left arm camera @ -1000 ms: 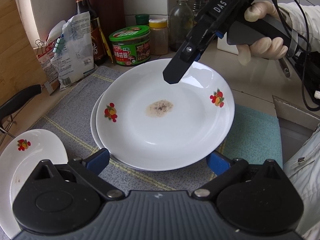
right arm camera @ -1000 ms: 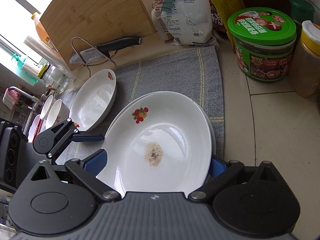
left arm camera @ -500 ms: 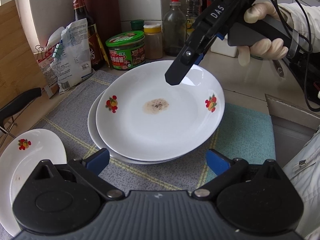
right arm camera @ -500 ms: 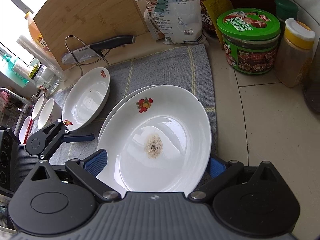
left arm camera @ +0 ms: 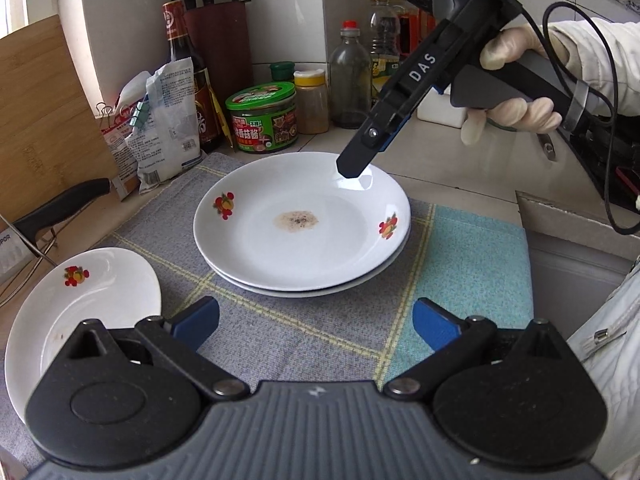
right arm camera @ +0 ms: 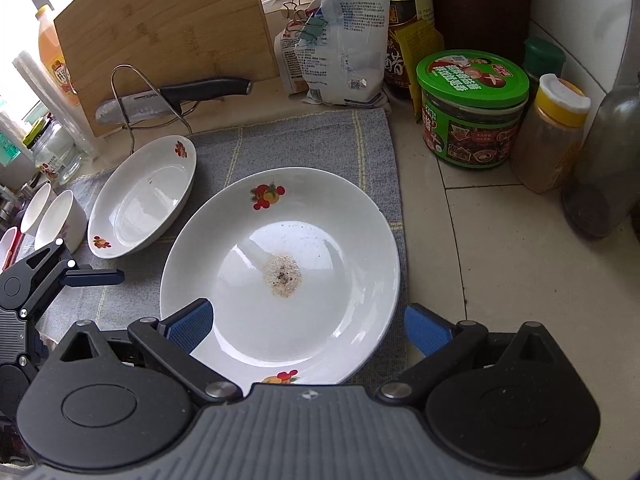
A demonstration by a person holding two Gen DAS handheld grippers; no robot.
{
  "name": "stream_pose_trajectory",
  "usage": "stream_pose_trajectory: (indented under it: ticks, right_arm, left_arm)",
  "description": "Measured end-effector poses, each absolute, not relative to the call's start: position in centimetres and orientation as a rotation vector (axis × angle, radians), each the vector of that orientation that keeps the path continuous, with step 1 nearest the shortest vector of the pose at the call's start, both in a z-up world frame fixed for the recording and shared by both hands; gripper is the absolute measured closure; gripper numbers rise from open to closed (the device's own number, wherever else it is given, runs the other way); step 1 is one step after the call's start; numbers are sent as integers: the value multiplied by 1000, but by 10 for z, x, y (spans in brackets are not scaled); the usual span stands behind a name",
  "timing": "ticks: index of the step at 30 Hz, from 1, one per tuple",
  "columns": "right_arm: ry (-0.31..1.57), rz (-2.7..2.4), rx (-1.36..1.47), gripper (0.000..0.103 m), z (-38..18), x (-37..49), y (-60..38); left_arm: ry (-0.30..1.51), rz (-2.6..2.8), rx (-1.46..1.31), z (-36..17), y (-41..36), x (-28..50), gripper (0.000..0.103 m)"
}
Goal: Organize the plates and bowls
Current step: 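Open the right tool and withdraw it from the plate stack, then move the left tool to the fruit-print plate's rim and close on it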
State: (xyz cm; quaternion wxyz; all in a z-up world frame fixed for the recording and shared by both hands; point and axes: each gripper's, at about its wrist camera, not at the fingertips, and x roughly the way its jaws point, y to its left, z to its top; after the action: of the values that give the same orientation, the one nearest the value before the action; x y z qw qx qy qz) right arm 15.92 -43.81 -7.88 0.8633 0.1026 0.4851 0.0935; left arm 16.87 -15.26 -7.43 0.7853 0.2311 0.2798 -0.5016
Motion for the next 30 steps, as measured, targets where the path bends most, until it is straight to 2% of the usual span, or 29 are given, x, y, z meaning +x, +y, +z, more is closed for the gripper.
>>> stream_pose_trajectory:
  ticks: [7,18,24,30]
  right_arm:
    - [961,162,143,0,-75,145,-404]
    - [814,130,24,0,-66,123,-325]
    - [797,182,-47,0,-72,114,-270]
    - [796,281,-113,0,-78,122,-232]
  left_arm:
    - [572,-962,492,-64,-134,157,1]
    - [638,-634,332,-50,-67,149,1]
    - [693,-467,219,-43,-24,153,1]
    - [692,-379,262,-37,-10,164,1]
